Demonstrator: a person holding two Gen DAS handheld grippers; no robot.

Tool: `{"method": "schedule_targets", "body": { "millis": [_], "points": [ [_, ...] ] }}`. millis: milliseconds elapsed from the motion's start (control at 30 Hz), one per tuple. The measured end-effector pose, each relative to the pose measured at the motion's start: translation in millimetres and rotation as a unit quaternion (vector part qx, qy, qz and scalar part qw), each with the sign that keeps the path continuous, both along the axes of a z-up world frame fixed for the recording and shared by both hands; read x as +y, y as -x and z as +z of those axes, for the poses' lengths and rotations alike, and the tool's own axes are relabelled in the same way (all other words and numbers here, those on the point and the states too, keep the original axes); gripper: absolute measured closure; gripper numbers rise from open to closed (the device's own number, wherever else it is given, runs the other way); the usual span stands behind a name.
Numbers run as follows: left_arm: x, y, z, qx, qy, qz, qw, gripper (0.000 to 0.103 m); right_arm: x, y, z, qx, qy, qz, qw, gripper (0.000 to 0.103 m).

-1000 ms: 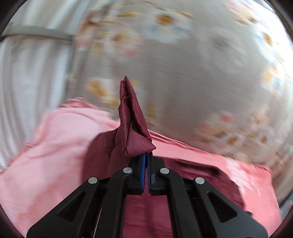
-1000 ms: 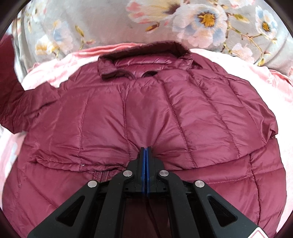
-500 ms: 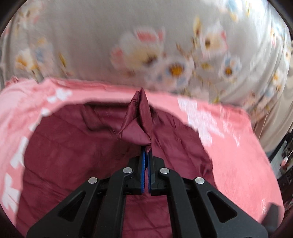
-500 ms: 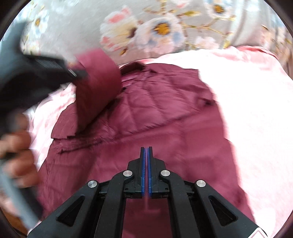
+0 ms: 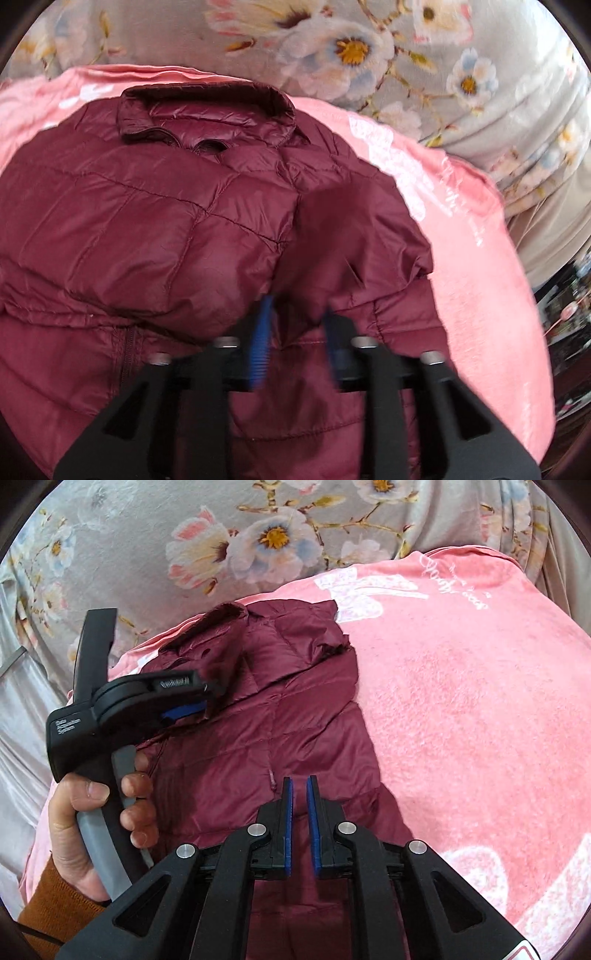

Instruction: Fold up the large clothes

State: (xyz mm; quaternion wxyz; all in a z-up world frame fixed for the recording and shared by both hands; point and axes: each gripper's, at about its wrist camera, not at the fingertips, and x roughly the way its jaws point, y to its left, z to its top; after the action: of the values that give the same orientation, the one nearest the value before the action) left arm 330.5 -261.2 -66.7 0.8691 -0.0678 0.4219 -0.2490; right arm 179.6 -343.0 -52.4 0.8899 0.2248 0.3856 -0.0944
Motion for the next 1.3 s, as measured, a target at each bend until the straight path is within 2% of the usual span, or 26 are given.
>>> {"method": "schedule_targets", "body": {
  "millis": [33, 67, 100, 133, 167, 300, 400, 533, 633, 667, 700, 767, 800, 833, 933, 1100, 1200, 1233, 1267, 1300],
  "points": [
    [5, 1, 3, -0.003, 0.010, 0.003, 0.9999, 0.048, 2, -3, 1, -0.001, -0.001, 0.004, 1.000, 0.089],
    [13, 3, 8, -0.008, 0.026, 0.003, 0.9996, 0.045, 4, -4, 1, -0.003, -0.002, 0.006, 1.000, 0.085],
    [20, 6, 14, -0.012, 0.037, 0.000, 0.9992, 0.042, 6, -7, 3, -0.006, -0.003, 0.008, 1.000, 0.075],
    [29, 8, 20, -0.015, 0.046, -0.002, 0.9988, 0.032, 7, -11, 6, -0.012, -0.002, 0.012, 1.000, 0.069],
    [40, 10, 27, -0.019, 0.057, -0.003, 0.9982, 0.026, 8, -16, 10, -0.017, 0.001, 0.014, 1.000, 0.067],
    [115, 2, 52, -0.028, 0.108, 0.045, 0.9927, 0.024, 8, -43, 21, -0.037, -0.007, 0.022, 0.999, 0.053],
    [178, -20, 55, -0.011, 0.133, 0.112, 0.9847, 0.025, 7, -72, 20, -0.036, -0.024, 0.028, 0.999, 0.052],
    [255, -51, 42, 0.013, 0.139, 0.196, 0.9706, 0.029, 12, -107, 7, -0.014, -0.024, 0.025, 0.999, 0.052],
    [290, -67, 20, 0.050, 0.160, 0.227, 0.9595, 0.034, 16, -124, -3, 0.002, -0.017, 0.023, 1.000, 0.052],
    [299, -72, 11, 0.063, 0.166, 0.233, 0.9560, 0.036, 17, -129, -6, 0.009, -0.019, 0.022, 1.000, 0.052],
    [303, -75, 5, 0.071, 0.169, 0.234, 0.9548, 0.037, 16, -132, -9, 0.013, -0.022, 0.022, 0.999, 0.058],
    [306, -78, -6, 0.083, 0.172, 0.227, 0.9550, 0.038, 14, -142, -14, 0.025, -0.031, 0.021, 0.999, 0.077],
    [303, -79, -10, 0.087, 0.175, 0.222, 0.9552, 0.038, 13, -145, -15, 0.029, -0.033, 0.022, 0.999, 0.093],
    [303, -79, -14, 0.091, 0.178, 0.219, 0.9550, 0.038, 12, -148, -15, 0.030, -0.039, 0.025, 0.998, 0.100],
    [307, -81, -26, 0.104, 0.205, 0.221, 0.9478, 0.039, 12, -151, 6, 0.003, -0.022, 0.027, 0.999, 0.101],
    [306, -106, -26, 0.112, 0.256, 0.230, 0.9323, 0.043, 3, -155, 61, -0.053, -0.014, 0.033, 0.998, 0.101],
    [305, -124, -32, 0.129, 0.269, 0.243, 0.9228, 0.047, -1, -157, 85, -0.072, -0.007, 0.038, 0.997, 0.101],
    [305, -130, -34, 0.133, 0.266, 0.252, 0.9208, 0.055, -3, -155, 90, -0.076, -0.001, 0.039, 0.996, 0.101],
    [305, -133, -34, 0.134, 0.260, 0.259, 0.9206, 0.068, -5, -155, 93, -0.077, 0.003, 0.040, 0.996, 0.101],
    [308, -135, -32, 0.127, 0.247, 0.273, 0.9212, 0.073, -7, -153, 93, -0.077, 0.007, 0.040, 0.996, 0.101]
  ]
}}
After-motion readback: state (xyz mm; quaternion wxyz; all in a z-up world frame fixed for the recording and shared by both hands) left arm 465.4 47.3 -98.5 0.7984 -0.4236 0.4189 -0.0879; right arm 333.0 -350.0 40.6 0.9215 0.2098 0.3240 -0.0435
